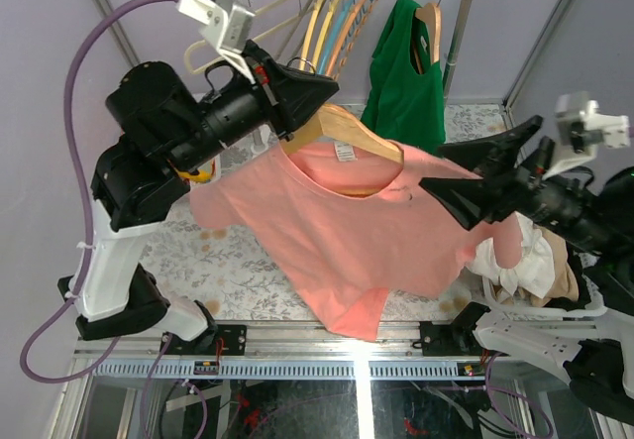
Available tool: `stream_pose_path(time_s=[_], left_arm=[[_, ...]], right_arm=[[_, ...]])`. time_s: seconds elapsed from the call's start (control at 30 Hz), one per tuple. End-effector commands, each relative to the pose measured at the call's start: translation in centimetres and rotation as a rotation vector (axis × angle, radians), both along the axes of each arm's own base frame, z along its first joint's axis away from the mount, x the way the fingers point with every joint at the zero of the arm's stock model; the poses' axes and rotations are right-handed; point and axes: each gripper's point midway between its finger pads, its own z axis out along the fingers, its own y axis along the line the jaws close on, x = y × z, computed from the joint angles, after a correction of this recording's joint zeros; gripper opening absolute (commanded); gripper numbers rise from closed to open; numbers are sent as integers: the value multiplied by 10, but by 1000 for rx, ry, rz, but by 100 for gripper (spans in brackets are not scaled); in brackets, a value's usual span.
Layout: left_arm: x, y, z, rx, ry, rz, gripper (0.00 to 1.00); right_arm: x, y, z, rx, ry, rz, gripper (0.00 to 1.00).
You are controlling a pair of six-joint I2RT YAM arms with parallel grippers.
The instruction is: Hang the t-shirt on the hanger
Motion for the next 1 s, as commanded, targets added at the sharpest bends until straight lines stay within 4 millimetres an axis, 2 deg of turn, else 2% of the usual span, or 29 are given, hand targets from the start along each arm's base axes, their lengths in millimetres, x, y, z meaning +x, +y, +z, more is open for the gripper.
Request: stream_pose_path(time_s=[0.0, 0.23, 0.4, 0.57, 0.7, 0.97], left_arm=[[-34, 39, 71, -190, -175, -2, 0], [-55, 64, 105, -253, -280, 6, 0], [-70, 82, 121, -301, -345, 13, 0], [-84, 81, 129, -330, -376, -53, 0], [-81, 64, 115, -284, -328, -108, 0], [-67, 19, 61, -151, -169, -221, 0]], right_arm=[[1, -21, 3, -64, -38, -90, 71], [-2, -27, 15, -71, -76, -100, 71], [-6, -38, 30, -54, -132, -133, 72], [-12, -46, 34, -38, -165, -142, 72], [-15, -51, 34, -39, -181, -154, 73], [-6, -58, 24, -85, -177, -211, 73]])
